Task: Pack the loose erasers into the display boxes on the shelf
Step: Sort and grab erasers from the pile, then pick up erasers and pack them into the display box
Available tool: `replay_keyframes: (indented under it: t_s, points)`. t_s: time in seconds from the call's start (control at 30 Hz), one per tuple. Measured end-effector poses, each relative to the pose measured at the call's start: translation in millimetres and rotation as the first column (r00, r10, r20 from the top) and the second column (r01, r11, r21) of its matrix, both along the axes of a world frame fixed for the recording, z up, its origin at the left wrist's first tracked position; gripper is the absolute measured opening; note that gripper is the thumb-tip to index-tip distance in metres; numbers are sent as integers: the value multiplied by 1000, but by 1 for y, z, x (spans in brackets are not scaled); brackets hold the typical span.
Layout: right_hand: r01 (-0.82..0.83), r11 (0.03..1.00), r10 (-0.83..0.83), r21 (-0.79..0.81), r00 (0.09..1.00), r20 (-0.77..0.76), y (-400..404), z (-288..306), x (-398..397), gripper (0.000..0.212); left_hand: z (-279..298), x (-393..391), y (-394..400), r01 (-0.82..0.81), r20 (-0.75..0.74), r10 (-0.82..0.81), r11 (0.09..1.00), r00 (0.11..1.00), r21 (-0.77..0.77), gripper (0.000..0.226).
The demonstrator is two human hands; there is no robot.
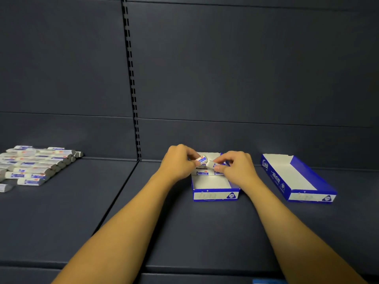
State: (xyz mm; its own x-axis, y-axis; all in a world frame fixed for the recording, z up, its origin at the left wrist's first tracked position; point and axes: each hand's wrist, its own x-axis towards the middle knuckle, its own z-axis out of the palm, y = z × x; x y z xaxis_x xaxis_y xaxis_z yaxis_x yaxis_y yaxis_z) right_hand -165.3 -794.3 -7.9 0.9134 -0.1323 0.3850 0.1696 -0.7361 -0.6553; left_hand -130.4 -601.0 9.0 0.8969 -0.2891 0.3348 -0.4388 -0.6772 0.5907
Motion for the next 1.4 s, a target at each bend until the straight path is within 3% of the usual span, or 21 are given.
replay_keyframes:
  t_s: [0.4,0.73,1.07,1.2,1.4]
  points:
    - [102,986,-103,-133,995,-3,-5,-11,14,11,-8,9,-12,-24,-100,31,997,995,69,16]
    - [128,974,-140,-189,989,-56,7,-12,6,13,-14,7,-14,-64,119,23,931,993,359,21]
    - [133,959,-151,-251,987,-53,11,-9,-2,11,-22,10,-18,-58,132,12,934,991,351,15]
    - [111,955,-139,-275,987,-85,11,-7,-3,20,-22,8,-16,-39,137,-15,923,990,382,17]
    - [90,918,-147,-386,981,-122,13,-2,-5,12,-22,6,-12,-19,115,-26,927,993,376,20]
